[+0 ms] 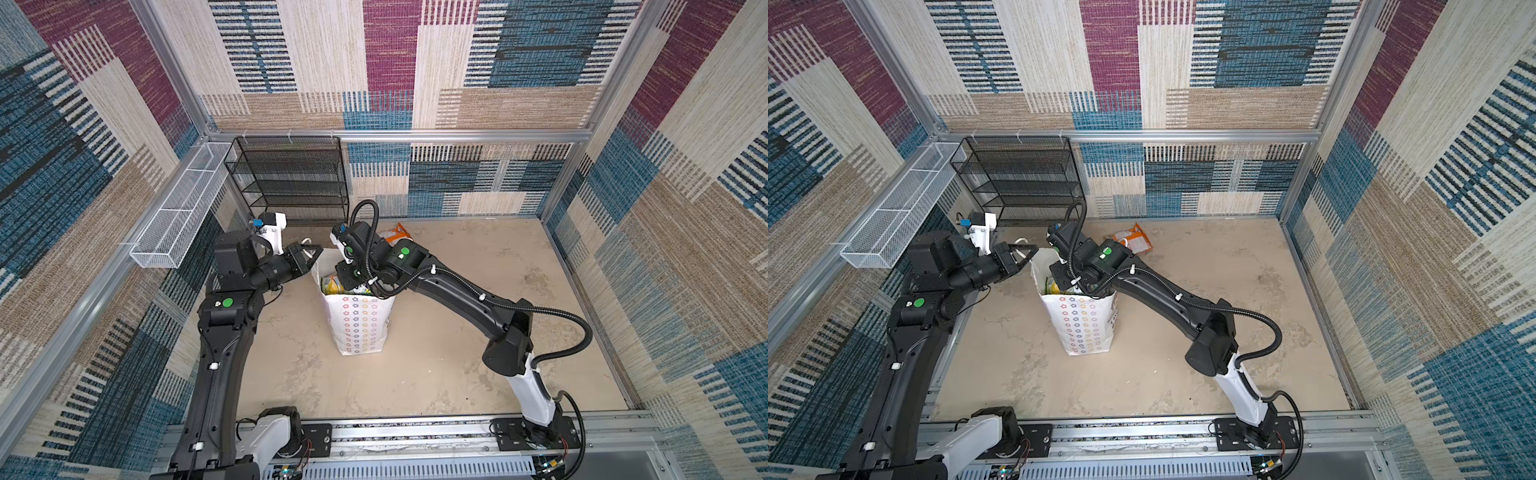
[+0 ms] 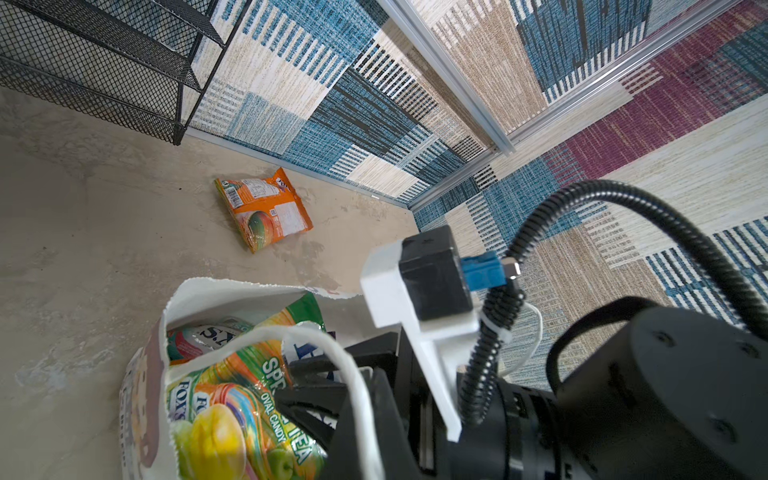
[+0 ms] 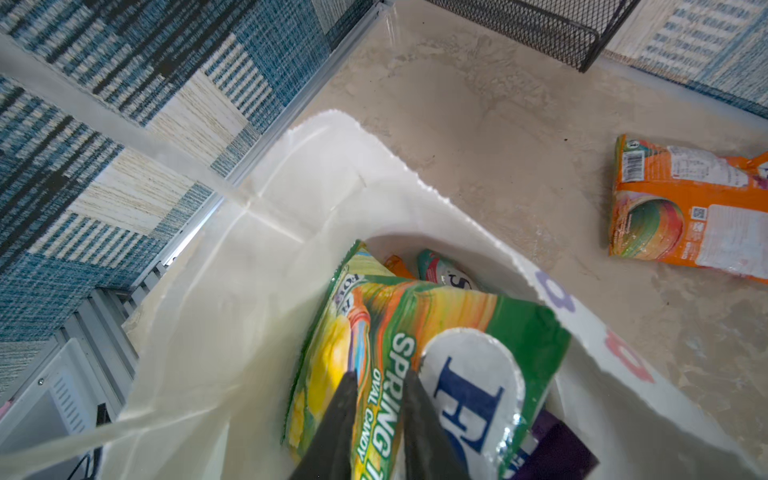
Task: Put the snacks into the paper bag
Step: 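Lower the green packet into the bag and open the right gripper, then move the right gripper toward the orange packet on the floor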
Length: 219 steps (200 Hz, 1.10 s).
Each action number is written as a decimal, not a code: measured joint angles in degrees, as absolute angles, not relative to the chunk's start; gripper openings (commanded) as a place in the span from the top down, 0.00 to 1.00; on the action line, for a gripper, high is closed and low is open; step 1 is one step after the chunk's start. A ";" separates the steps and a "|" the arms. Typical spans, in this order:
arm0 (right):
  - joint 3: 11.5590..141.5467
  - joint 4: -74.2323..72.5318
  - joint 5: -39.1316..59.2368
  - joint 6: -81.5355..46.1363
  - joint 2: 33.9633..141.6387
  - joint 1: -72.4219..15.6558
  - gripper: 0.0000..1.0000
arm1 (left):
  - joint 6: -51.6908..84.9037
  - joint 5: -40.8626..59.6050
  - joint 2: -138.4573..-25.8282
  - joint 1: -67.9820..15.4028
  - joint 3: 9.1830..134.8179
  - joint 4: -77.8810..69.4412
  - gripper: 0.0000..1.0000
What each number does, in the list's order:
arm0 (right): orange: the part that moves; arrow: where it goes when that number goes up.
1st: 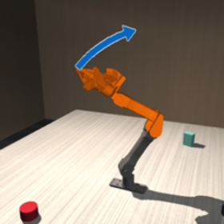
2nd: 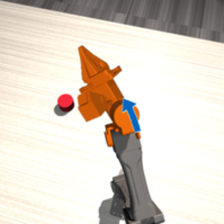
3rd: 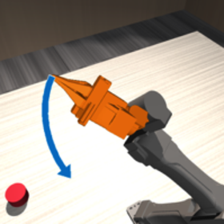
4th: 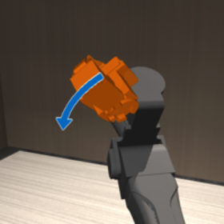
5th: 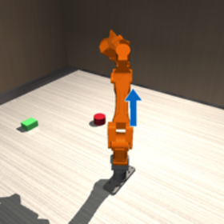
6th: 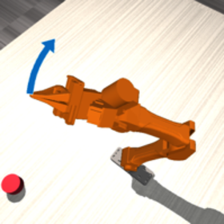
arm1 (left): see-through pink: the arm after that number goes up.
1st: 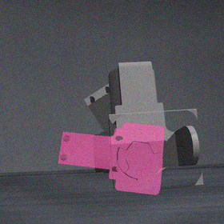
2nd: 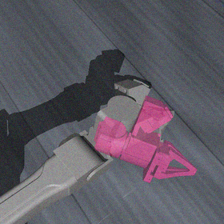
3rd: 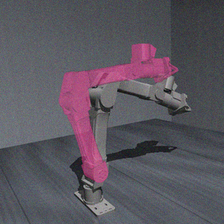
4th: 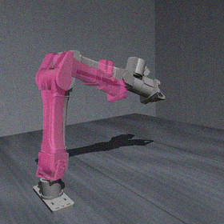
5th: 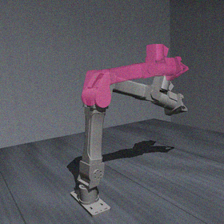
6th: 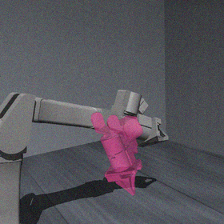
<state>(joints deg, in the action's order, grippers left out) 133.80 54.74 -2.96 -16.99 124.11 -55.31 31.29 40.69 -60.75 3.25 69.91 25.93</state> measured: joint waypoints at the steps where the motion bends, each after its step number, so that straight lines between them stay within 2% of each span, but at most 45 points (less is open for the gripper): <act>1: 133.67 54.74 -2.94 -17.10 124.11 -55.18 0.74 | 31.29 40.69 -60.75 3.25 69.91 25.93 0.95; 70: 126.63 54.57 -1.45 -19.53 123.98 -53.12 0.64 | 31.31 40.69 -60.75 3.62 69.76 25.67 0.95; 88: 128.95 54.50 0.99 -19.62 122.89 -53.36 0.58 | 31.31 40.69 -60.77 3.62 69.76 25.54 0.95; 130: 134.87 48.60 8.51 -17.89 114.89 -54.19 0.23 | 31.31 40.69 -61.08 3.62 69.73 25.28 0.96; 179: 141.01 47.16 11.94 -16.67 110.17 -51.46 0.14 | 31.31 40.69 -61.12 3.62 69.73 25.26 0.96; 206: 134.93 45.74 11.53 -17.58 103.11 -46.06 0.12 | 31.31 40.69 -61.06 3.60 69.73 25.26 0.95; 219: 128.60 43.33 12.38 -19.03 98.41 -43.13 0.06 | 31.31 40.66 -61.06 3.60 69.73 25.28 0.96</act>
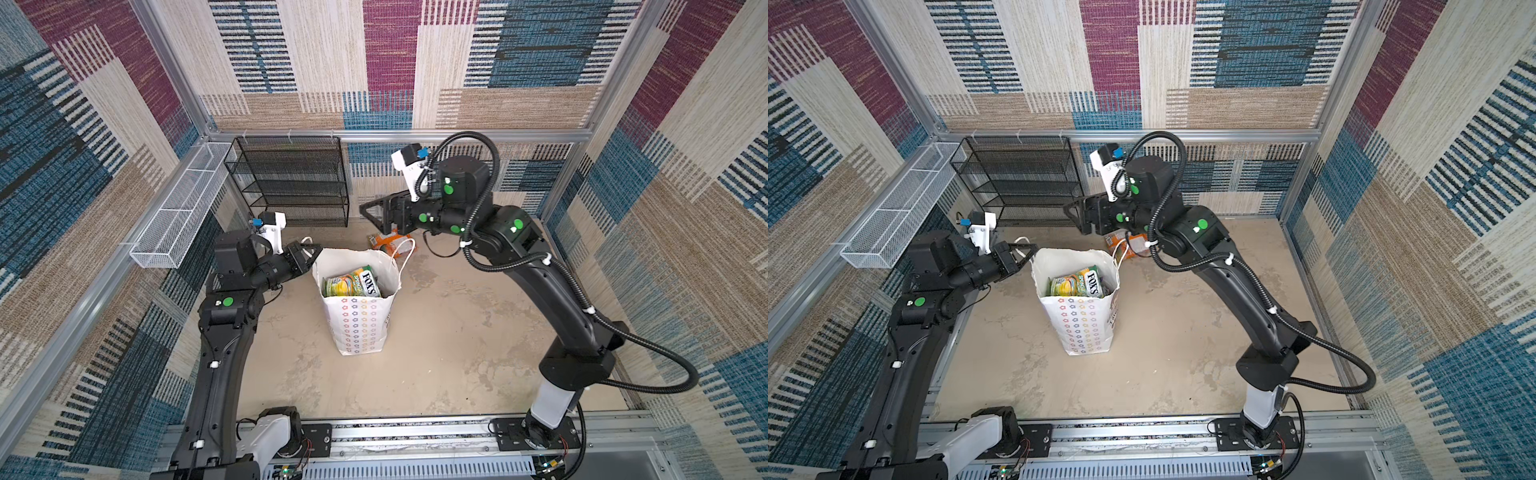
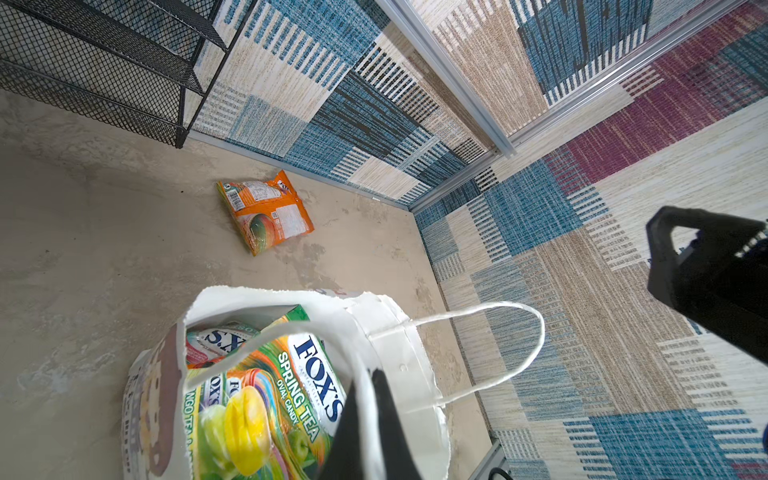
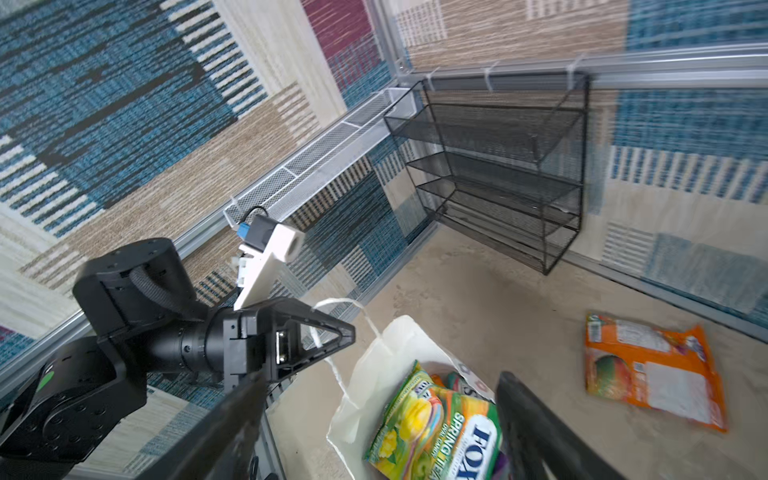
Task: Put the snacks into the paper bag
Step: 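Move the right gripper toward the orange packet on the floor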
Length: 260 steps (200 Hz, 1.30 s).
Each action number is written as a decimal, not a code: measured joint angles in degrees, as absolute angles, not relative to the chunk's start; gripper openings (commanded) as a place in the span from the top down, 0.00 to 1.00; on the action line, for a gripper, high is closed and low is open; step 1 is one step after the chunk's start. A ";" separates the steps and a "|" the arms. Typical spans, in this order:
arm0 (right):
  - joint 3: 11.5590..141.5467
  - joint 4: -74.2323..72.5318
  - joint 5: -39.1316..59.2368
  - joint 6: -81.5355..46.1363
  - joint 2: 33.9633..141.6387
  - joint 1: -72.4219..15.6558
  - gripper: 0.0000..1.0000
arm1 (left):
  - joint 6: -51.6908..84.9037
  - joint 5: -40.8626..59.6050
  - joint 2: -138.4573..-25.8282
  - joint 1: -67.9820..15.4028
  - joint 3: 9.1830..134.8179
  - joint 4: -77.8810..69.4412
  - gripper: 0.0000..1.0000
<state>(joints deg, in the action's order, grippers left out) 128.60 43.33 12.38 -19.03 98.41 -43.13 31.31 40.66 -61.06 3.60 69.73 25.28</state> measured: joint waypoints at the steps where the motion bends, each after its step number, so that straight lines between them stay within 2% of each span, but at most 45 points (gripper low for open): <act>1: 127.92 43.13 12.38 -19.20 97.91 -42.85 0.05 | 31.31 40.66 -61.06 3.60 69.73 25.28 0.96; 21: 117.67 38.61 12.36 -21.23 90.85 -39.27 0.00 | 31.31 40.66 -61.12 3.60 69.73 25.28 0.96; 57: 101.97 28.14 15.11 -25.56 84.60 -26.70 0.00 | 31.31 40.66 -61.12 3.60 69.73 25.28 0.96; 91: 86.43 19.20 20.80 -29.52 86.78 -16.73 0.00 | 31.31 40.66 -61.10 3.60 69.73 25.28 0.96; 117: 81.67 12.45 24.08 -30.81 94.00 -13.13 0.00 | 31.31 40.66 -61.08 3.60 69.73 25.28 0.96; 158: 83.61 7.22 26.98 -31.31 108.29 -11.55 0.04 | 31.29 40.64 -61.12 3.60 69.73 25.28 0.95; 203: 96.42 6.87 30.50 -29.34 123.11 -11.55 0.08 | 31.29 40.64 -61.14 3.62 69.73 25.28 0.96; 260: 112.40 13.58 34.26 -25.39 138.08 -11.81 0.15 | 31.29 40.64 -61.08 3.62 69.73 25.28 0.95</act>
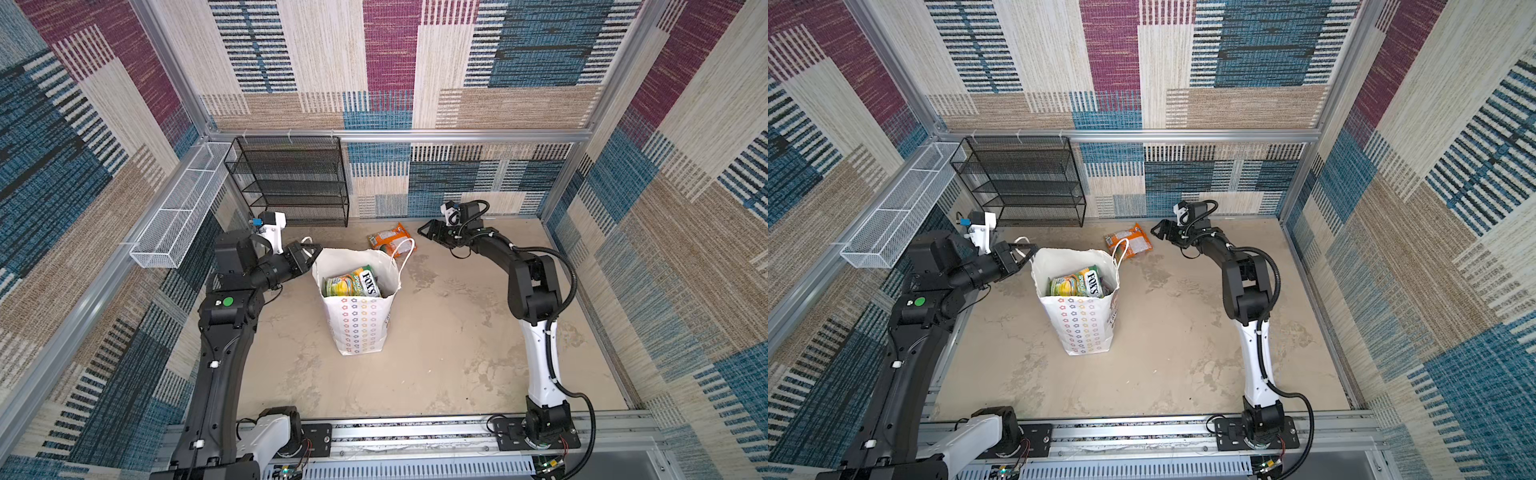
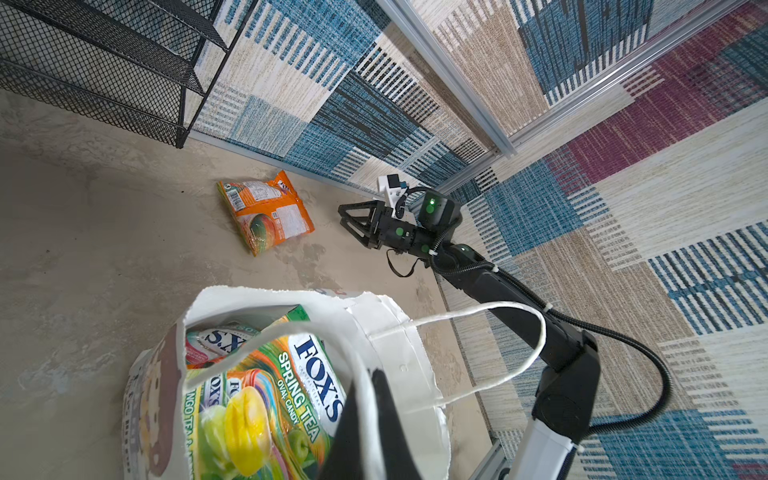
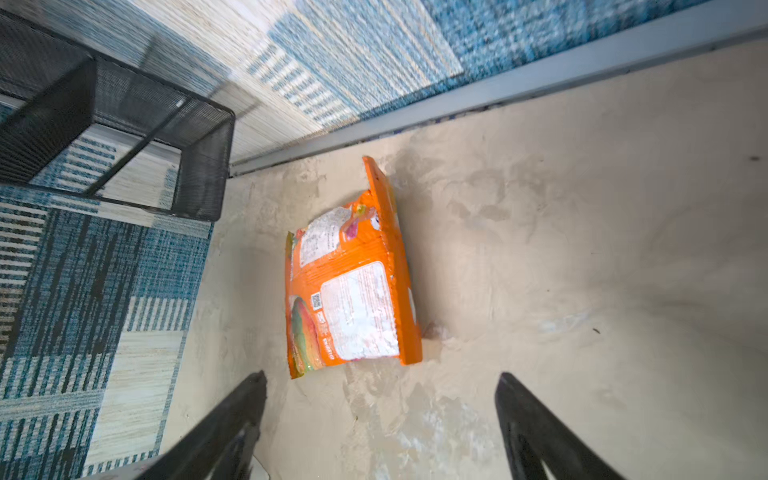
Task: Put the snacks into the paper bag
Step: 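Move the right gripper toward the orange packet on the floor, then lower the right gripper onto the orange packet and grasp its edge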
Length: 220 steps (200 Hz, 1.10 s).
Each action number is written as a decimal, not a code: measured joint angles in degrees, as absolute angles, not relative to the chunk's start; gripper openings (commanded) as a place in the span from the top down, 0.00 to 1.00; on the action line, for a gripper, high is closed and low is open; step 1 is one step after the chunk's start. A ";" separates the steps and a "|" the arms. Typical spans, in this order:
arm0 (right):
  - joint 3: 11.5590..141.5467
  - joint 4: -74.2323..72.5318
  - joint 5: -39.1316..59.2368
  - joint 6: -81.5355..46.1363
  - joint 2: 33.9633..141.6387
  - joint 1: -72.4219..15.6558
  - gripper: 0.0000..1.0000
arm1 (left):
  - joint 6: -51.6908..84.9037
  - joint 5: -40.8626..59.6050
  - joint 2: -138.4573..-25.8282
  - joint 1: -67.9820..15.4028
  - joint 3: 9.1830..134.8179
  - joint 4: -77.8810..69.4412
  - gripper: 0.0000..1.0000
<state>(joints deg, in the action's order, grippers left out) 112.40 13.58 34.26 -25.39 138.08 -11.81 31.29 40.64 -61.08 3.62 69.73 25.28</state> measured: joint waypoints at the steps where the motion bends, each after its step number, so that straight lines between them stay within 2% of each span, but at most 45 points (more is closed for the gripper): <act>1: 112.75 13.85 34.33 -25.30 138.37 -11.86 0.16 | 31.29 40.64 -61.08 3.62 69.73 25.28 0.95; 57: 123.24 19.79 39.18 -23.51 148.16 -12.47 0.33 | 31.31 40.69 -61.12 3.73 69.73 25.28 0.95; 141: 129.75 20.01 44.01 -23.29 153.97 -13.96 0.58 | 31.31 40.71 -61.17 3.73 69.65 25.26 0.95; 184: 129.60 20.29 44.53 -23.14 154.54 -14.92 0.87 | 31.31 40.69 -61.23 3.88 69.65 25.23 0.95; 220: 123.07 17.12 45.71 -24.69 151.61 -14.87 1.00 | 31.31 40.69 -61.52 3.99 69.65 25.17 0.95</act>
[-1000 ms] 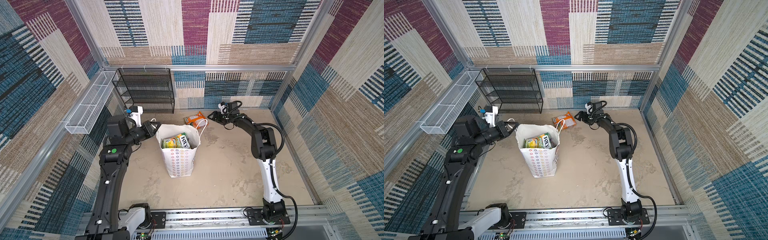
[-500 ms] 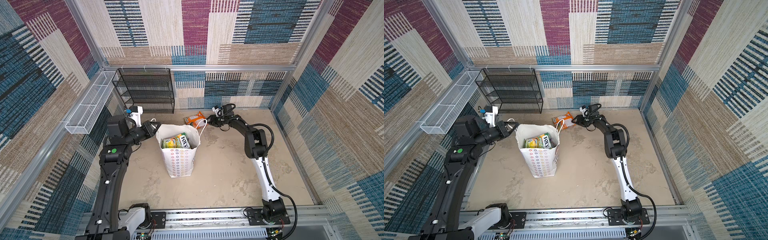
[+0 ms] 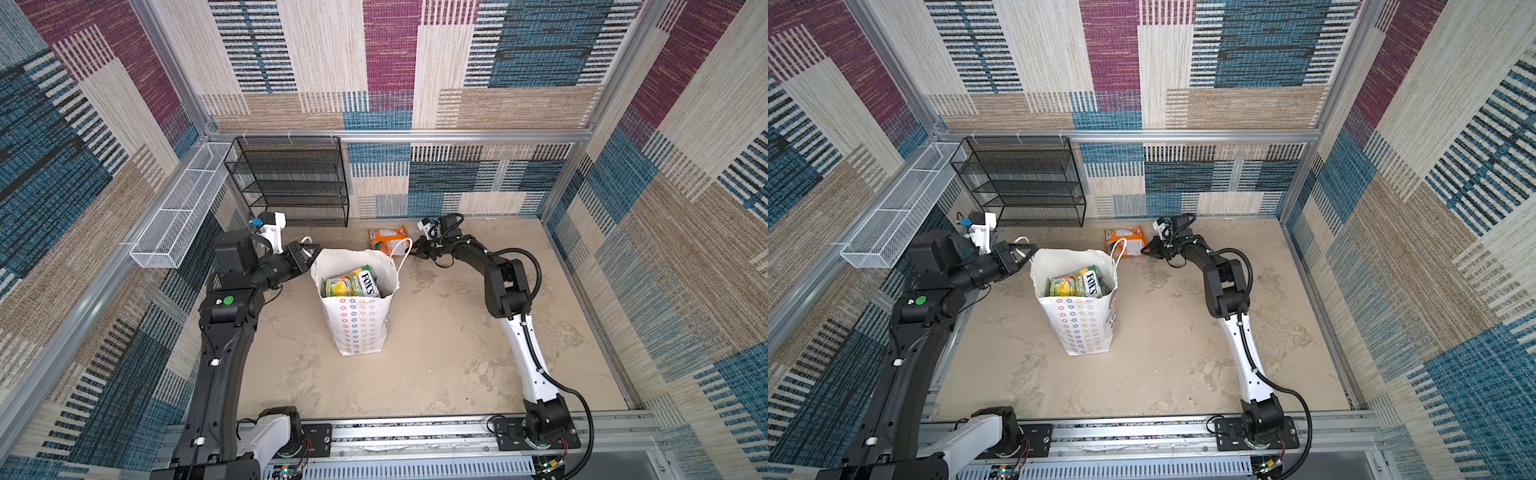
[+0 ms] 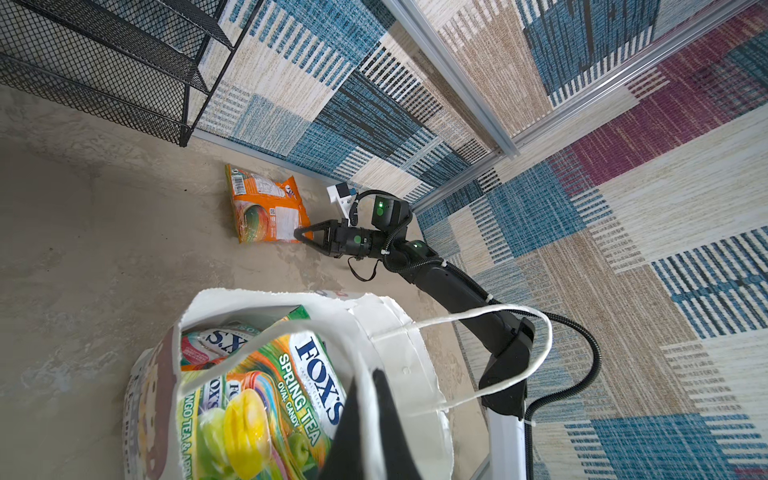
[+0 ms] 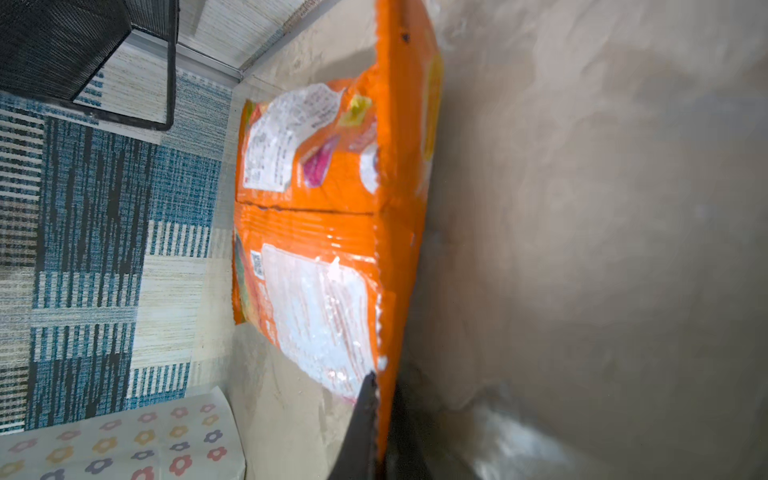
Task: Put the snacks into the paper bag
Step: 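Lower the right gripper onto the orange packet and grasp its edge, then lift the orange packet with the right gripper and carry it over the bag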
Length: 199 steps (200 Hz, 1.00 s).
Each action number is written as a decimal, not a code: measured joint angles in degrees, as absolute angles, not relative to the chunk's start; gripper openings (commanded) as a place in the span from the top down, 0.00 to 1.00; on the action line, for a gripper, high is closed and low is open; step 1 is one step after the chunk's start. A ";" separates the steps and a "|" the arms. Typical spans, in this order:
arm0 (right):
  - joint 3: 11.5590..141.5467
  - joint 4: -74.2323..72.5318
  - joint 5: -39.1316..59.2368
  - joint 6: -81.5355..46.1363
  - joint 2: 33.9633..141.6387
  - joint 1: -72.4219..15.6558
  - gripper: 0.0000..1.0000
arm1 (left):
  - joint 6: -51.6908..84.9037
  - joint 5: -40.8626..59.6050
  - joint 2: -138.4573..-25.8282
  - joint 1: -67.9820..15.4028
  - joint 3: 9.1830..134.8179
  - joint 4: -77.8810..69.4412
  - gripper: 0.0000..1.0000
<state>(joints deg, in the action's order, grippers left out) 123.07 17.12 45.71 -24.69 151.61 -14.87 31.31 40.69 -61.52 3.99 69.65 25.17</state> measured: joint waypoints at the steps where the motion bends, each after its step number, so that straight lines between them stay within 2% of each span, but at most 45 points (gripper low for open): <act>1: 122.89 17.06 45.74 -24.71 151.48 -14.87 1.00 | 31.31 40.69 -61.52 3.99 69.65 25.17 0.95; 53: 110.67 12.73 45.89 -27.20 140.51 -14.87 1.00 | 31.31 40.69 -61.54 4.12 69.63 25.15 0.95; 143: 79.07 -1.45 45.87 -33.10 107.20 -14.87 1.00 | 31.33 40.73 -62.15 4.12 69.49 24.93 0.95; 199: 70.22 -2.92 44.31 -34.35 88.86 -14.87 1.00 | 31.48 40.86 -62.35 4.12 69.34 24.62 0.95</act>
